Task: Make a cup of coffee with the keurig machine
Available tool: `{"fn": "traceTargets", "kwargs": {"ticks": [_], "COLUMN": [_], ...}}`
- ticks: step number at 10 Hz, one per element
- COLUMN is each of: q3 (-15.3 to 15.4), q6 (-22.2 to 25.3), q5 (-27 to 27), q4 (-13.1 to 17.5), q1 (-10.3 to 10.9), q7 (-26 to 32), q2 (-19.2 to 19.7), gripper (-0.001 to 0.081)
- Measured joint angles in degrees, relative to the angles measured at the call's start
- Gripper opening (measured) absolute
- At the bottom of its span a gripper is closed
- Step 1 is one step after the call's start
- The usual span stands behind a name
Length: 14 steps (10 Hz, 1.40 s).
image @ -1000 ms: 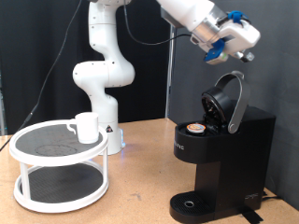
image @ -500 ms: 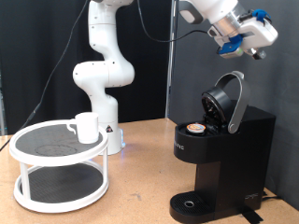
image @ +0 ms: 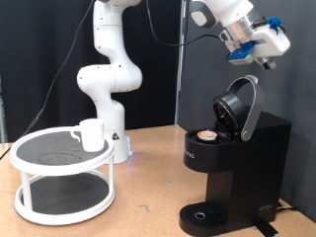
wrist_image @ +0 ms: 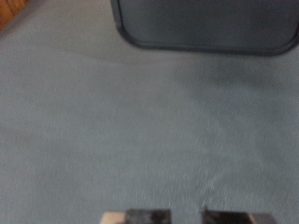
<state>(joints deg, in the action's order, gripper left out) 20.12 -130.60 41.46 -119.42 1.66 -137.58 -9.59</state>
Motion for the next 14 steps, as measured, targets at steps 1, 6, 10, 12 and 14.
{"fn": "traceTargets", "kwargs": {"ticks": [1,6,10,12,14], "q3": [-0.3,-2.53,-5.25,-5.33,-5.37], "q6": [0.58,3.13,5.92,3.91,1.0], "q5": [-0.79,-2.14,-6.45,-11.03,-12.9], "q4": [-0.64,-2.45,-3.85,-6.47,-8.83], "q1": [-0.71,-3.33,-6.27,-8.21,-9.34], "q7": [-0.11,0.18,1.09,0.92,1.05], "q2": [-0.11,-1.71,-3.76,-3.58,-3.06], "gripper": [0.0,0.0,0.0,0.0,0.0]}}
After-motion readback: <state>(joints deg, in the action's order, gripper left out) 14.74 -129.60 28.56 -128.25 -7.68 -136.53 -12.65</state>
